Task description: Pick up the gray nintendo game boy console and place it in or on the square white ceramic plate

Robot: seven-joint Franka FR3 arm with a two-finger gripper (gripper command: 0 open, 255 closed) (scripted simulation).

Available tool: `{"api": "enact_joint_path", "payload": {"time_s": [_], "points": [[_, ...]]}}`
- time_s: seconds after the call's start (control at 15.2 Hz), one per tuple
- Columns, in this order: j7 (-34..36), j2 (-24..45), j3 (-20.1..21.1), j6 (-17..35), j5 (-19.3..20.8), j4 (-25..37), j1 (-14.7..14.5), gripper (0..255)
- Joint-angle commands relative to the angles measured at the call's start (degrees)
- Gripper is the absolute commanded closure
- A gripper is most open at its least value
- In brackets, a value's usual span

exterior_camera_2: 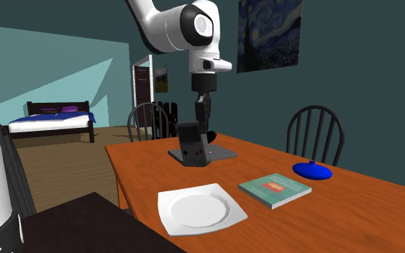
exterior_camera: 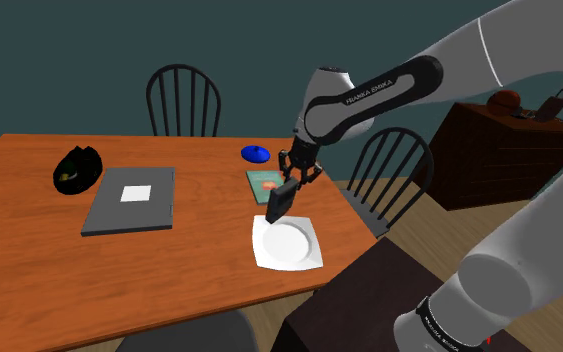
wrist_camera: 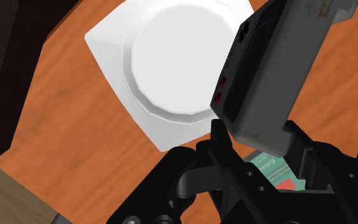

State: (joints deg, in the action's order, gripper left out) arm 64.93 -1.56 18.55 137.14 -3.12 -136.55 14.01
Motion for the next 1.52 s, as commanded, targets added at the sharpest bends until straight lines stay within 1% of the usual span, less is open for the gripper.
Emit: {"api": "enact_joint_path", "payload": {"time_s": [0.0, 0.13, 0.86, 1.45], "points": [[-3.77, -3.01, -1.40, 0.02, -1.46, -2.96, 1.21, 255], [-7.88, -6.53, -3.31, -0.59, -2.70, -5.94, 2.46, 255], [-6.56, 0.65, -3.00, 8.90, -0.67, -8.41, 2.61, 255], [-4.49, 7.70, -3.43, 16.51, 2.46, -9.18, 2.52, 255]]}}
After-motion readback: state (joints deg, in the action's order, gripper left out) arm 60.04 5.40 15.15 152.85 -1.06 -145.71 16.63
